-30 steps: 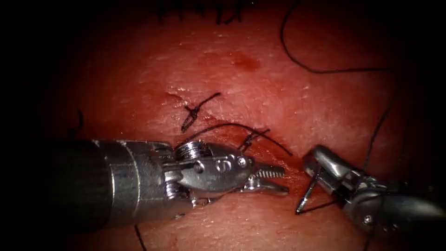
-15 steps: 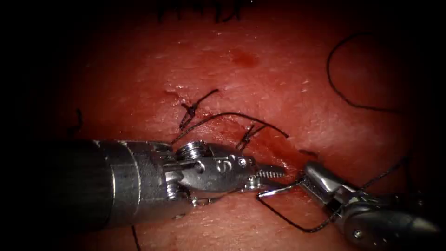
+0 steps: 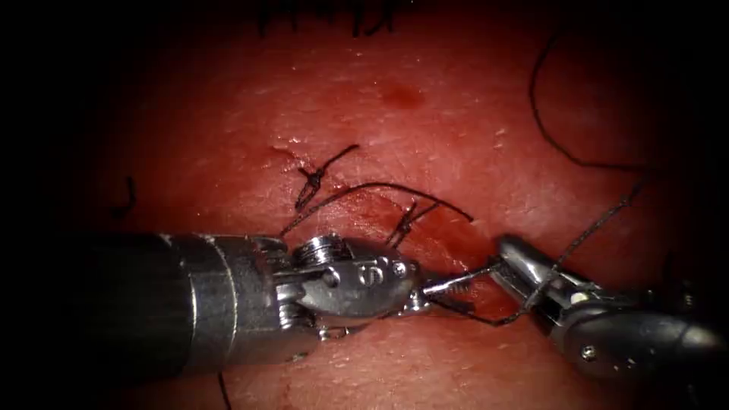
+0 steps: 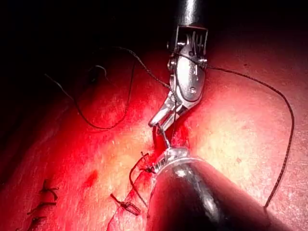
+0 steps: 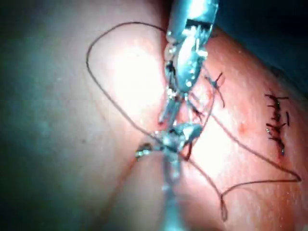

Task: Wound Closure

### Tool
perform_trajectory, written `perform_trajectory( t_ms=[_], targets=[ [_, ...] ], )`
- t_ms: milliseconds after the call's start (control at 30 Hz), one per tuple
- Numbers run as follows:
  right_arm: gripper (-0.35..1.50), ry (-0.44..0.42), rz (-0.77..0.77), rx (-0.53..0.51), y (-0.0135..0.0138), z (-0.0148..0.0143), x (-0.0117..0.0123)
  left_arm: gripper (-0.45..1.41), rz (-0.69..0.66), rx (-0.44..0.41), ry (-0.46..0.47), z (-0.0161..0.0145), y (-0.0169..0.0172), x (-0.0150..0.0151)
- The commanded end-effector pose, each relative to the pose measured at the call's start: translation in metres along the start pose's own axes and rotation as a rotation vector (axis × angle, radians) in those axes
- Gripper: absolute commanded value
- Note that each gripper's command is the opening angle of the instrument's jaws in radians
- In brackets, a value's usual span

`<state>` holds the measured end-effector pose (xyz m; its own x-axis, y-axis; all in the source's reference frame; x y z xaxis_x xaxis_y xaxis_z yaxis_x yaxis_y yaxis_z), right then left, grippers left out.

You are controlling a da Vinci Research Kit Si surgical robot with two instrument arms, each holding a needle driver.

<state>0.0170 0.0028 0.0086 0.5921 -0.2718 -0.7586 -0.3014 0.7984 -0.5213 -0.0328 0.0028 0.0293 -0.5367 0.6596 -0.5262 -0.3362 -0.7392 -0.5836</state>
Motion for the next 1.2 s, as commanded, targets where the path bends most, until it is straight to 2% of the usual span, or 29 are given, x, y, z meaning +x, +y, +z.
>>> perform_trajectory(
  t_ms=[33, 100, 300, 533, 633, 1000, 1067, 1133, 1167, 1200],
  targets=[
    [0.02, -0.002, 0.001, -0.001, -0.0007, 0.0005, -0.0001, -0.15, 0.001, -0.001, -0.001, 0.0007, -0.0001, 0.0],
    [0.1, -0.008, 0.002, -0.017, -0.0007, 0.0007, 0.0, -0.15, 0.001, -0.001, -0.001, 0.0007, -0.0001, 0.0],
    [0.12, -0.051, 0.016, -0.074, -0.0009, 0.0015, 0.0004, -0.15, 0.001, 0.0, -0.001, 0.0008, 0.0, 0.0],
    [0.73, -0.133, 0.068, -0.128, -0.001, 0.0023, 0.0007, -0.17, 0.007, -0.003, -0.001, 0.0008, 0.0001, 0.0],
    [0.83, -0.162, 0.079, -0.145, -0.0009, 0.0024, 0.0006, -0.17, 0.007, -0.003, -0.001, 0.0008, 0.0001, 0.0],
    [0.83, -0.214, 0.079, -0.183, -0.0001, 0.003, 0.0003, -0.18, 0.007, -0.004, -0.001, 0.0008, 0.0002, -0.0001],
    [0.78, -0.214, 0.08, -0.189, 0.0, 0.0032, 0.0003, -0.2, 0.007, -0.004, -0.001, 0.0009, 0.0002, -0.0001],
    [0.54, -0.202, 0.078, -0.214, -0.0001, 0.0034, 0.0004, -0.2, 0.007, -0.007, -0.002, 0.0009, 0.0002, -0.0001],
    [0.15, -0.203, 0.077, -0.218, -0.0002, 0.0034, 0.0004, -0.2, 0.007, -0.007, -0.002, 0.0009, 0.0002, -0.0001],
    [-0.35, -0.169, 0.076, -0.182, -0.0002, 0.0033, 0.0004, -0.2, 0.007, -0.006, -0.005, 0.0009, 0.0003, -0.0001]
  ],
)
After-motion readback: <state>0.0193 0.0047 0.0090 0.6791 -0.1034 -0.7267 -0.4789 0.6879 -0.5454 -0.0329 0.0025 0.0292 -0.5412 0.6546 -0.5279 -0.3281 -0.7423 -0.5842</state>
